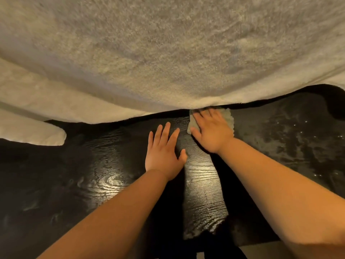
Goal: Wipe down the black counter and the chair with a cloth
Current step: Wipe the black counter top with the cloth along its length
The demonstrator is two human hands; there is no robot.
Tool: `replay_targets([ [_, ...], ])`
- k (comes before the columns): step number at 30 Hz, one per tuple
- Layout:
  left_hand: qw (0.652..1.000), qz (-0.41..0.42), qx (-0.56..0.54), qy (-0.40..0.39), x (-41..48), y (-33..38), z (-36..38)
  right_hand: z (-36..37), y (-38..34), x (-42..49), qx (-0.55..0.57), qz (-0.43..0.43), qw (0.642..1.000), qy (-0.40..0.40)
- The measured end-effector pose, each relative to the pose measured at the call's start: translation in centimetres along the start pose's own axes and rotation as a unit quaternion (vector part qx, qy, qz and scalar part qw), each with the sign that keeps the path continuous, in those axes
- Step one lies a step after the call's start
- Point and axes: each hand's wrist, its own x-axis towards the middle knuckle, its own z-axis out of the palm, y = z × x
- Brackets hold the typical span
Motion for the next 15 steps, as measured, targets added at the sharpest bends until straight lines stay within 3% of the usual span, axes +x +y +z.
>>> replay_targets([
  [3, 1.0, 0.0, 0.007, 0.0, 0.0, 0.0, -0.1, 0.4, -1.7, -1.7, 0.032, 0.019, 0.999, -0.001],
  [7, 1.0, 0.006, -0.012, 0.003, 0.0, -0.1, -0.2, 1.7, -2.0, -7.3, 0.017, -0.056, 0.998, -0.016],
  [10, 1.0, 0.003, -0.027, 0.003, 0.0, -0.1, -0.3, 1.2, 0.0, -6.4, 0.003, -0.091, 0.995, -0.026],
  [15, 0.999, 0.002, -0.038, -0.002, 0.0, -0.1, -0.4, -0.3, 1.1, -0.3, 0.012, 0.018, 0.999, 0.026],
])
